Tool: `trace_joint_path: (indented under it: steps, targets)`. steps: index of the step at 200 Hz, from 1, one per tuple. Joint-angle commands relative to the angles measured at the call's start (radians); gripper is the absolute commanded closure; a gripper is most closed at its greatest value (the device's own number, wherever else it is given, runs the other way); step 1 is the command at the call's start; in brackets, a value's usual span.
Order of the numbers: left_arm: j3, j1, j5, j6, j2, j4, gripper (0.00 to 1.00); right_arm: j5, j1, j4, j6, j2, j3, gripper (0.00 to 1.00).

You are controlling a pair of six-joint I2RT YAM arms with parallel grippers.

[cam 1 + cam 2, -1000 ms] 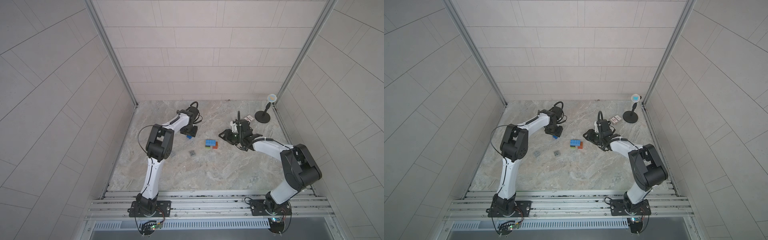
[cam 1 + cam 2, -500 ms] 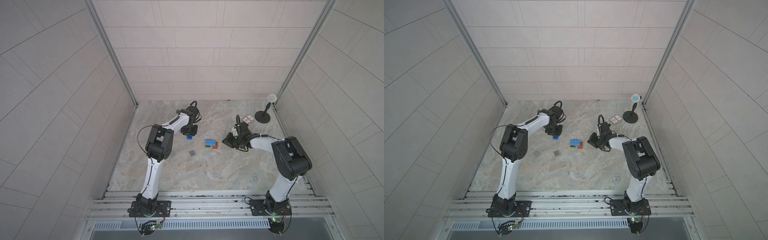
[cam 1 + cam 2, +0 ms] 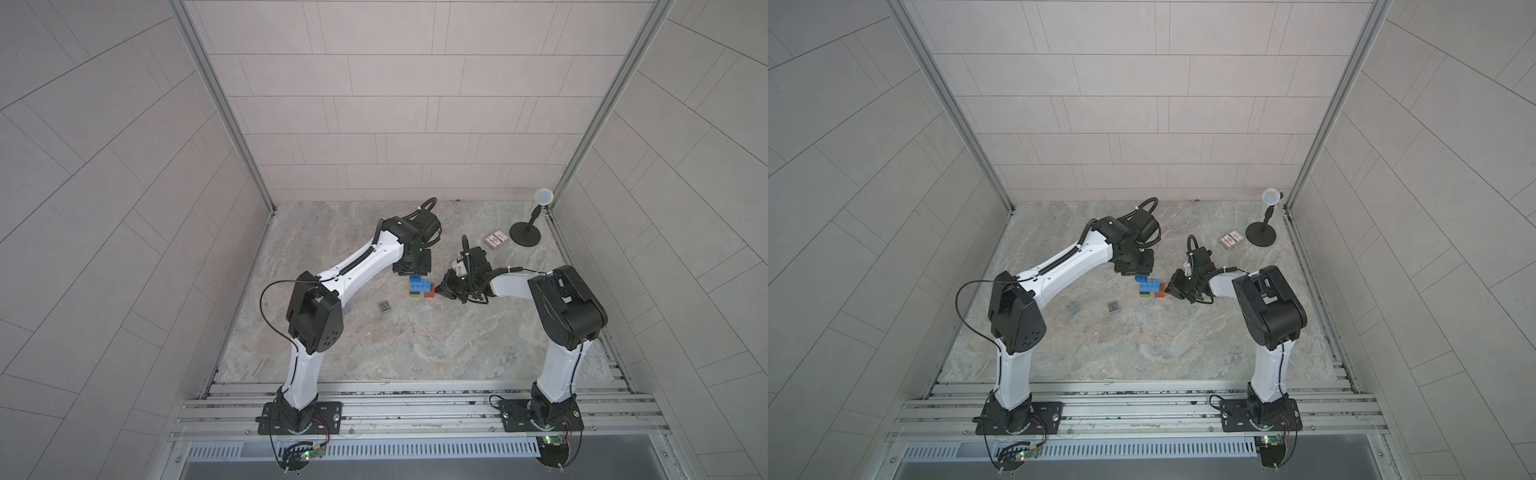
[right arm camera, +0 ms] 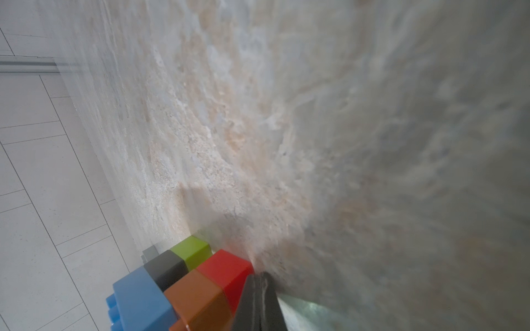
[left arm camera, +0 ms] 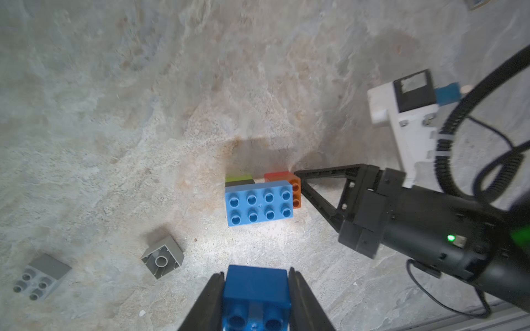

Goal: Assemble the letter h with lego
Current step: Assemble the lego brick with the lego brick.

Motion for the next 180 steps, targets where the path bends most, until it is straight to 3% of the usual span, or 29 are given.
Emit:
trace_joint_path:
  steps: [1,180]
  targets:
    - [0.054,-0.005,-0.024,-0.026,0.063,-0.094,1.00,0.005,0.005,-0.021,0.008,0.016,0.011,1.00]
    - [0.187,0.004,-0.041,-0.061,0.251,-0.139,0.95,0.003,0.006,-0.045,-0.009,0.017,0.026,1.00]
